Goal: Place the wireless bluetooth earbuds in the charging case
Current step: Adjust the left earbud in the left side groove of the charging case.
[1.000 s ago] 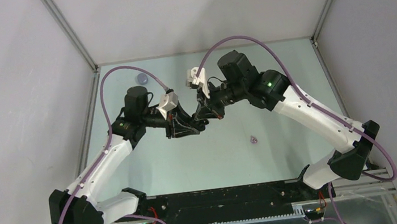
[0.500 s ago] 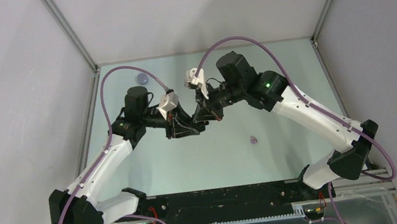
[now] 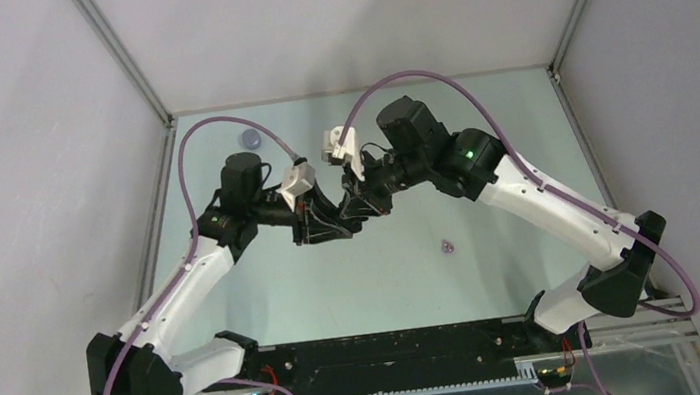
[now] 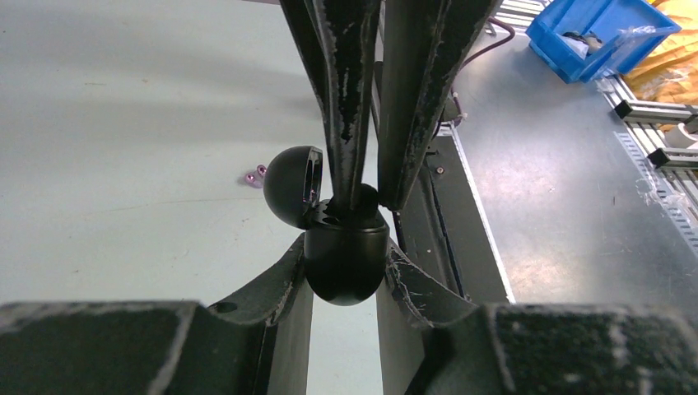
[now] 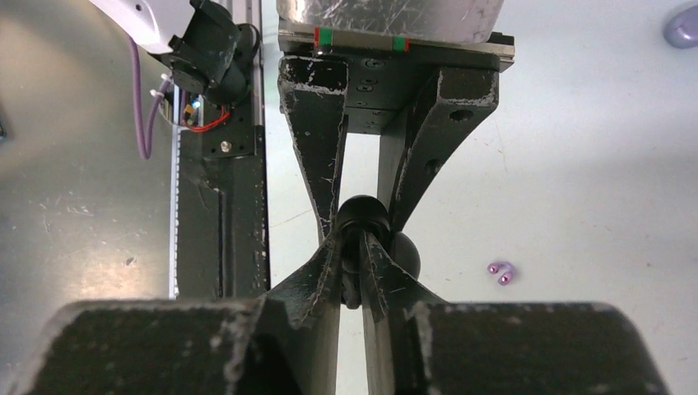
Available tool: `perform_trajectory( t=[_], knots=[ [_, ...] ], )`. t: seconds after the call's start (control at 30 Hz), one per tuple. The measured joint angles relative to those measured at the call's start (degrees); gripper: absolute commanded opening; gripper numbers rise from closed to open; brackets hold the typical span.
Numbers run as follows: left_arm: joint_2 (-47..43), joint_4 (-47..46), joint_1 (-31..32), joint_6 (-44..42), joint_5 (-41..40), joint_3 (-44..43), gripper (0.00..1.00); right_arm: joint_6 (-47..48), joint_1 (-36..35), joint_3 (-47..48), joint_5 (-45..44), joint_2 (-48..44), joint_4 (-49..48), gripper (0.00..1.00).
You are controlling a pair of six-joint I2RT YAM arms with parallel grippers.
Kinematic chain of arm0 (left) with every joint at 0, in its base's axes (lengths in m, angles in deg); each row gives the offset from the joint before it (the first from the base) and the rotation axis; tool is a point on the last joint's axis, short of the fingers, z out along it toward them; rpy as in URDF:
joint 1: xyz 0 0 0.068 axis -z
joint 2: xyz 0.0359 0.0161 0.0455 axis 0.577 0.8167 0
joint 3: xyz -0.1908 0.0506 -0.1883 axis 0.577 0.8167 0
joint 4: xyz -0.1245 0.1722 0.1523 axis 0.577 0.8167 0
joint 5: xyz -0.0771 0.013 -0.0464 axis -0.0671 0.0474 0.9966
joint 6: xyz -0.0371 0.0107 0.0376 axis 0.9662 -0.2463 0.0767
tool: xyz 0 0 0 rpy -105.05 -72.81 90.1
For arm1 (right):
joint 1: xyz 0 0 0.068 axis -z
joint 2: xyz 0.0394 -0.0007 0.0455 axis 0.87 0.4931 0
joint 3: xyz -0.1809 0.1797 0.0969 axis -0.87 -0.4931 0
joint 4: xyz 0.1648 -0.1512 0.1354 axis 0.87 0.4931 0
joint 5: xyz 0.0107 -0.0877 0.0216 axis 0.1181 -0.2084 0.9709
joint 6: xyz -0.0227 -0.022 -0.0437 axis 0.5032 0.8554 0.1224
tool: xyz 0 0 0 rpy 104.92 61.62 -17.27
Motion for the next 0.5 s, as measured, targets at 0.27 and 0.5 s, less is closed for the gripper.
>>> perform_trajectory(
  t=[0.27, 0.5],
  knots=[
    [0.0, -0.1, 0.0, 0.0, 0.3, 0.0, 0.0, 2.1, -1.5, 0.8, -3.1, -0.2, 1.9, 0.18],
    [0.1, 0.0, 0.0, 0.0, 0.4, 0.0, 0.0, 3.2, -3.3, 0.8, -6.8, -0.2, 2.2, 0.07]
  ],
)
